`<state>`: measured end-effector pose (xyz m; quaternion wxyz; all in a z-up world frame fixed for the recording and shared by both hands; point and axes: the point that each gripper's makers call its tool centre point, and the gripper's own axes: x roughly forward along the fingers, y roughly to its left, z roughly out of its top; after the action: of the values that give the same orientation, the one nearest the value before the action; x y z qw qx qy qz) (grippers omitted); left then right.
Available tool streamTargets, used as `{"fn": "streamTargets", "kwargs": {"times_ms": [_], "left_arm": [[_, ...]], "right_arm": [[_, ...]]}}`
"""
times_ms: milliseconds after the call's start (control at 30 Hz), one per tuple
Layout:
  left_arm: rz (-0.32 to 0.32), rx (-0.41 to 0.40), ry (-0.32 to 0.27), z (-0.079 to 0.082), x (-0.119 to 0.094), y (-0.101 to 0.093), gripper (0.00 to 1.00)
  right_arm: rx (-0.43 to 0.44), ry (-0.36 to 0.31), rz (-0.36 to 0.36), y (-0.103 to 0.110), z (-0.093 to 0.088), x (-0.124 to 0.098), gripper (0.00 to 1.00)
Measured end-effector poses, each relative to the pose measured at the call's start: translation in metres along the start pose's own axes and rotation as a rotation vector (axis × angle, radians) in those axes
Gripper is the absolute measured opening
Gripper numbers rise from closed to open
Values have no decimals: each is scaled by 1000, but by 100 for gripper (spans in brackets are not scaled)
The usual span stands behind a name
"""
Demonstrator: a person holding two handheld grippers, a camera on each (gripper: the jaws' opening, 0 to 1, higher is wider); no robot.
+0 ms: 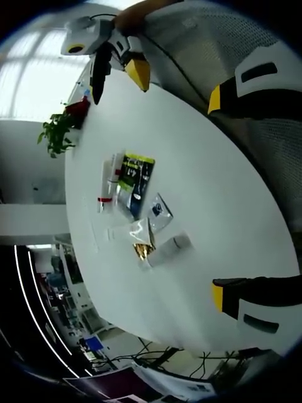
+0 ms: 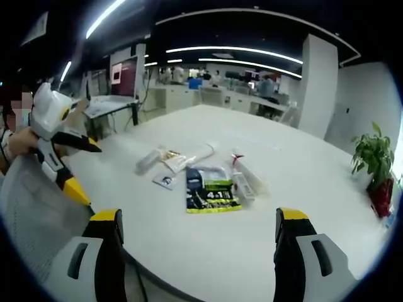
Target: Arrange the skincare products in the storage area until every visible bottle or jar stands upright without overlapping.
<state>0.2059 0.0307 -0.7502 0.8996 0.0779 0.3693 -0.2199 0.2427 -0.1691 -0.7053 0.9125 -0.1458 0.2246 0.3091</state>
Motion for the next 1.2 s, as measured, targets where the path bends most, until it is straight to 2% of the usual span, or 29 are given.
{"fn": "streamTargets", "kwargs": {"times_ms": [367, 700, 1033, 1200], "left_arm": [[-1, 1, 3, -1, 0, 0, 99], [3, 1, 2, -1, 0, 4, 99], [1, 4, -12, 2, 0, 4, 99], [-1, 0, -16, 2, -1, 3, 99]], "right_arm": [[-6, -26, 14, 2, 5, 0, 100], [-63, 16, 17, 3, 2, 4, 100], [-115, 13, 29, -18, 22, 13, 100], [-151, -6, 92, -20, 32, 20, 93]]}}
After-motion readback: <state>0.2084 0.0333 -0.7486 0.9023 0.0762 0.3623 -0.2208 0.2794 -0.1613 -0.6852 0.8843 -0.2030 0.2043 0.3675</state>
